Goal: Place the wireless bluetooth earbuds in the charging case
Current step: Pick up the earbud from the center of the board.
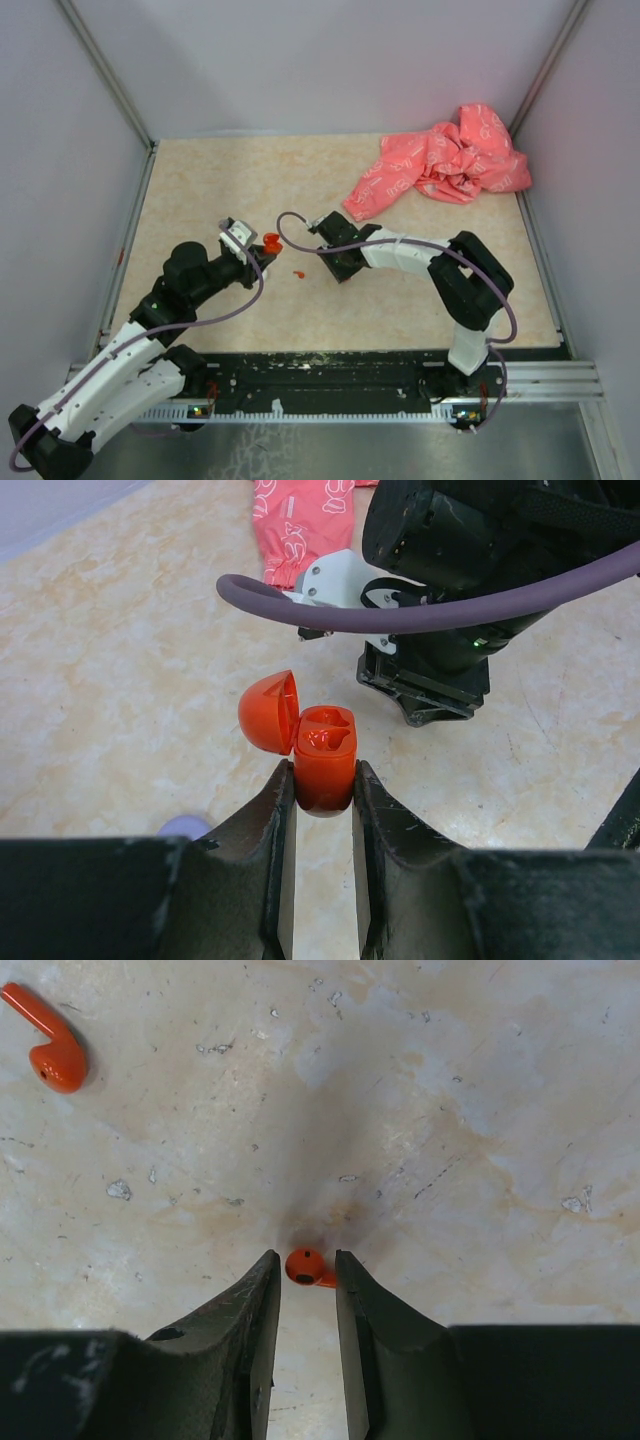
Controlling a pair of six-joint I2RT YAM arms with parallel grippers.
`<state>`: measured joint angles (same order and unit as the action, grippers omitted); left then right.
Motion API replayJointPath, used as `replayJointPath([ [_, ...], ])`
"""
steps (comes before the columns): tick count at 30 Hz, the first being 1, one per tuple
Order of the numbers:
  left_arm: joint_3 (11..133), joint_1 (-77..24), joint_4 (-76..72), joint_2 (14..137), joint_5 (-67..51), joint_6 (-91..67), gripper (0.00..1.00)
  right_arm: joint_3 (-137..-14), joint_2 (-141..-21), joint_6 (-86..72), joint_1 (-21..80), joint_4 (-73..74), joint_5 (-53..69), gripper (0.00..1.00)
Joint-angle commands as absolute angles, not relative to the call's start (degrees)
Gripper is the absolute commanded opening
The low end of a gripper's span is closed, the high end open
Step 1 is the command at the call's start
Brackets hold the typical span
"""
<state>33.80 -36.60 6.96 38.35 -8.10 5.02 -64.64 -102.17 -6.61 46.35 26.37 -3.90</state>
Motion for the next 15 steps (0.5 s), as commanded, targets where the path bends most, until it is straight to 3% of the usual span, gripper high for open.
replayJointPath([
  [1, 33.8, -36.5, 7.4, 38.0, -8.0, 5.7, 0.0, -67.5, -103.3, -7.0, 47.3, 26.7, -5.7, 0.28],
  [8, 33.7, -36.2, 7.0, 37.9, -9.0, 5.6, 0.0, -67.7, -104.4, -6.9, 47.8, 27.9, -7.0, 0.25],
  [15, 32.9, -35.9, 5.6, 37.3, -9.9, 4.6, 0.0, -67.4, -103.0, -7.1, 47.8, 29.1, -7.9, 0.12],
])
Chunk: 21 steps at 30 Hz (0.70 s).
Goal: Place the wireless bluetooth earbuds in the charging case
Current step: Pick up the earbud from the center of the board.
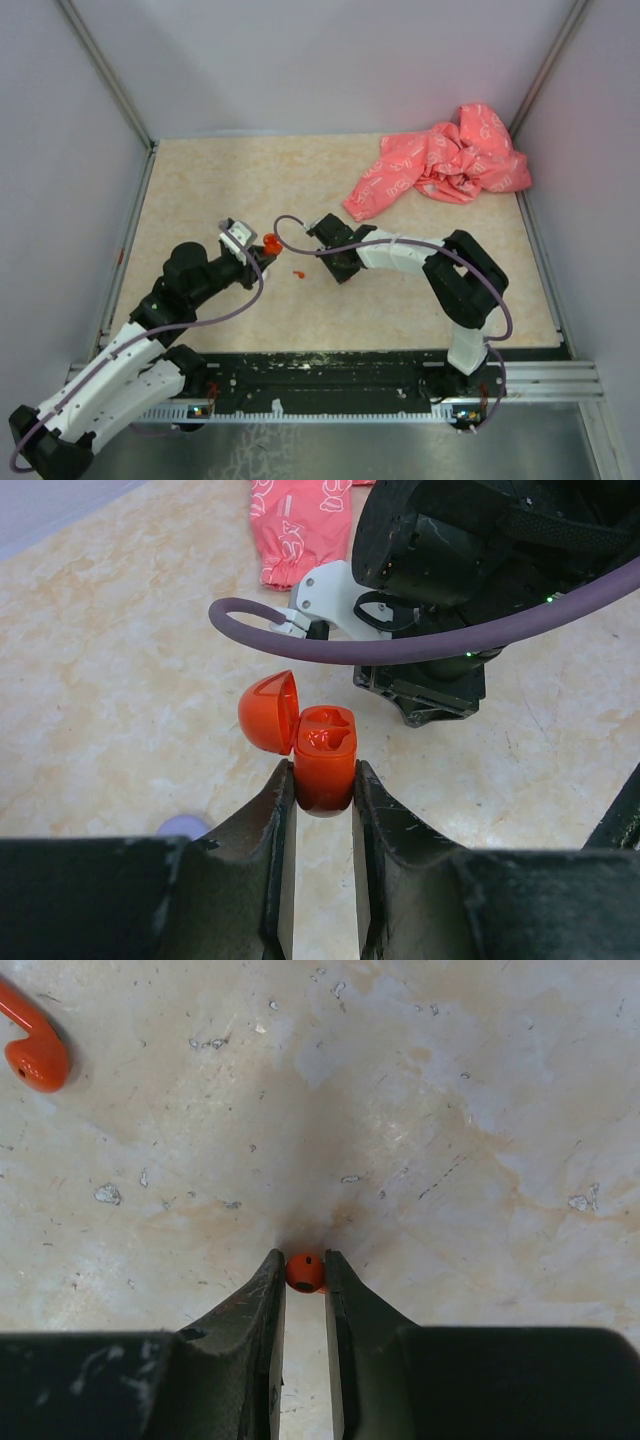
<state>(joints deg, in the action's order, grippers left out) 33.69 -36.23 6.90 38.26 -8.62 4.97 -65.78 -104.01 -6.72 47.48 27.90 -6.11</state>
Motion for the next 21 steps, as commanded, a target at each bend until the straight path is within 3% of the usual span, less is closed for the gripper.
replayJointPath([
  [1, 32.8, -35.8, 5.2, 37.3, -10.3, 4.6, 0.0, -67.3, -102.4, -7.3, 47.8, 29.2, -7.8, 0.12],
  [8, 30.1, -35.8, -1.4, 36.9, -13.5, 0.7, 0.0, -66.4, -95.5, -9.0, 47.9, 26.2, -4.1, 0.12],
  [21, 18.3, -35.8, -28.0, 36.2, -17.2, -4.4, 0.0, -64.4, -75.6, -13.8, 47.7, 16.1, 0.1, 0.11],
])
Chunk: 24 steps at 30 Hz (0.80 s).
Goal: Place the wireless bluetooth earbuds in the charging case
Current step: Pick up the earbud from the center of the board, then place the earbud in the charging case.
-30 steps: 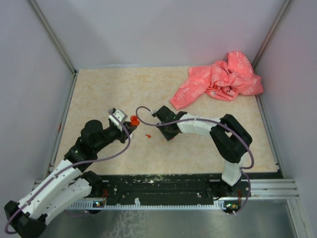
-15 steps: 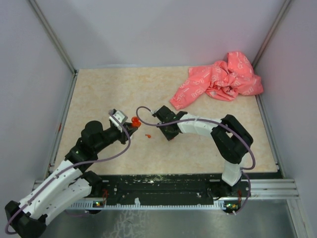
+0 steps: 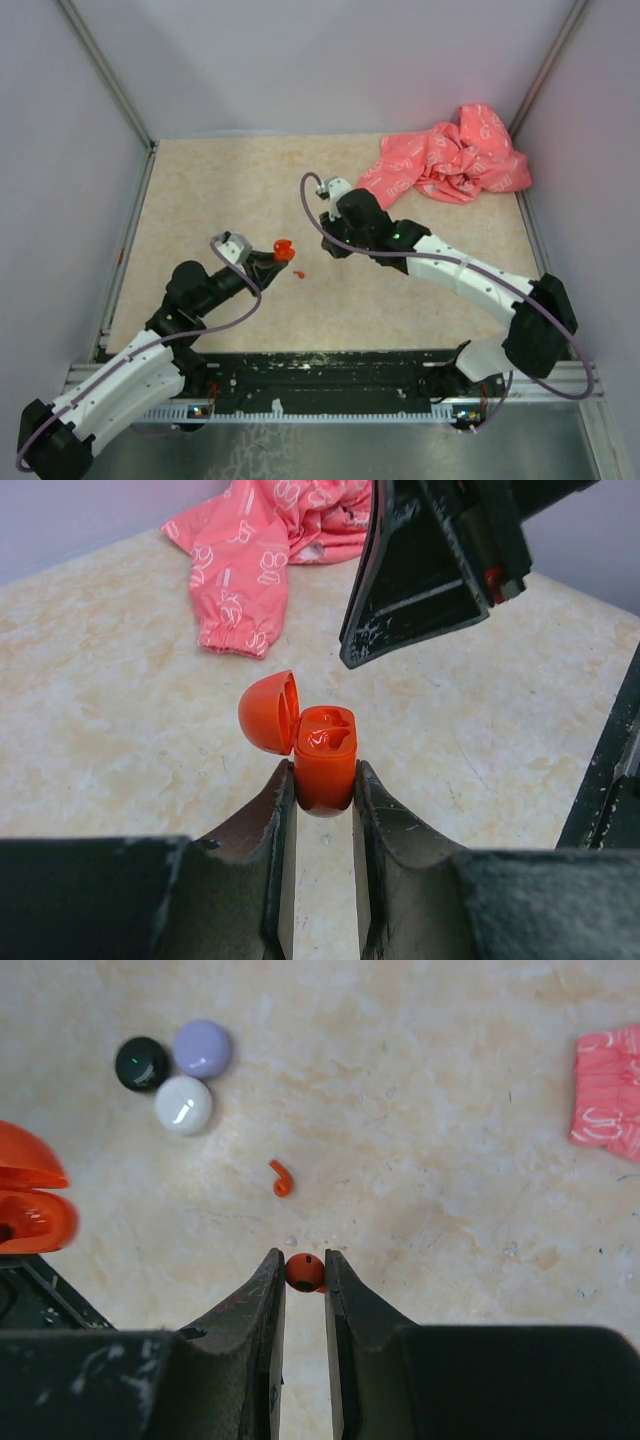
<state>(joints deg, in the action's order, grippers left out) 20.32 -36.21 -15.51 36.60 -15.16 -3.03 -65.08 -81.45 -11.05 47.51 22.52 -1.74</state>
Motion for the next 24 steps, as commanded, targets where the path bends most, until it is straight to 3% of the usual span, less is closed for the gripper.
replayJointPath([
  [1, 16.9, -35.8, -30.2, 36.4, -17.6, -4.3, 0.0, -64.1, -74.4, -14.3, 47.8, 15.1, 0.8, 0.11],
  [12, 10.4, -35.8, -54.3, 39.8, -20.3, -3.0, 0.0, -56.8, -65.0, -27.2, 47.7, -7.0, 14.3, 0.1],
  [24, 12.7, -35.8, -58.3, 42.4, -23.0, 2.4, 0.0, -50.5, -64.4, -40.6, 47.8, -29.1, 24.7, 0.1],
])
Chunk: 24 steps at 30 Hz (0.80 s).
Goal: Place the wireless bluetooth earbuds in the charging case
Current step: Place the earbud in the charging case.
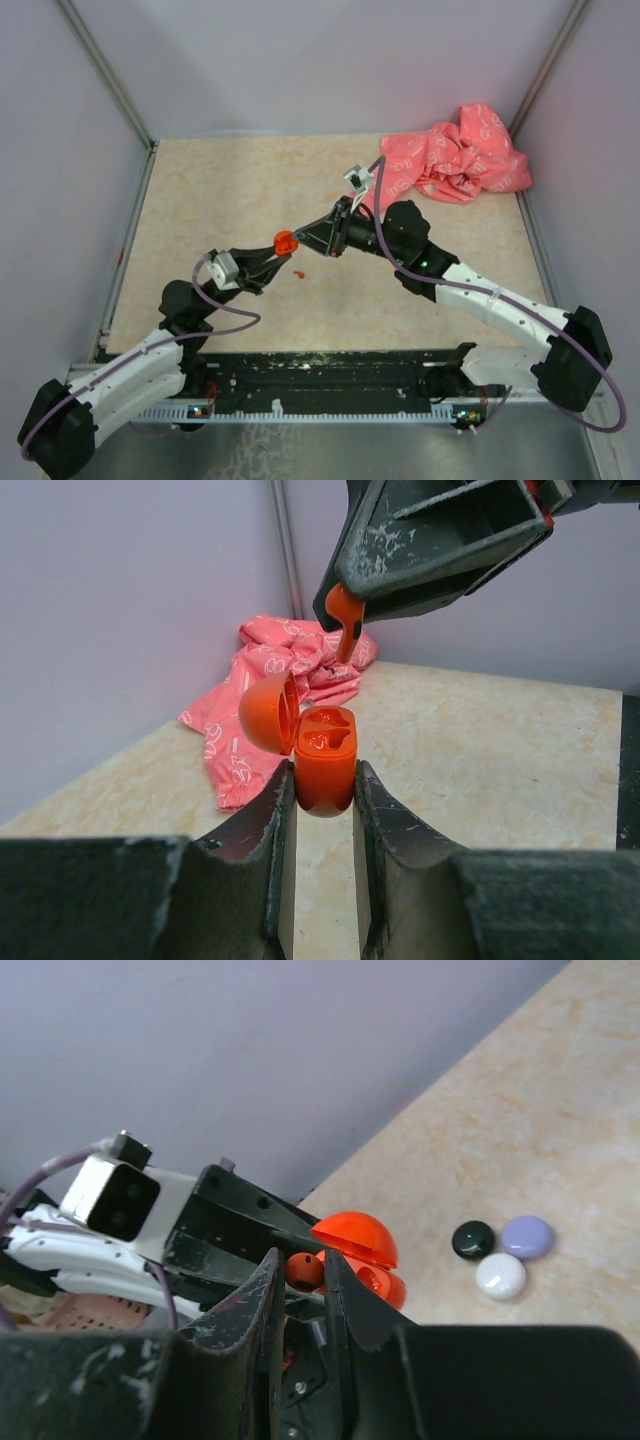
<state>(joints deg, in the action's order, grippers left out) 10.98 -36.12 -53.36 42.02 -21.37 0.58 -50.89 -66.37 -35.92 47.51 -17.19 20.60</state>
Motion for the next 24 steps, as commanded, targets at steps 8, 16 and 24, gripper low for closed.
replayJointPath([
  [8, 11.8, -35.8, -63.6, 42.7, -24.4, 0.2, 0.0, -48.7, -66.4, -44.5, 47.9, -35.0, 26.6, 0.09],
  [16, 12.0, -35.8, -65.2, 42.5, -25.1, -0.7, 0.0, -48.2, -68.3, -46.4, 48.5, -37.0, 27.3, 0.09],
  [24, 11.7, -35.8, -66.3, 42.2, -25.2, -1.1, 0.0, -48.4, -69.3, -47.1, 49.2, -37.7, 27.9, 0.09],
])
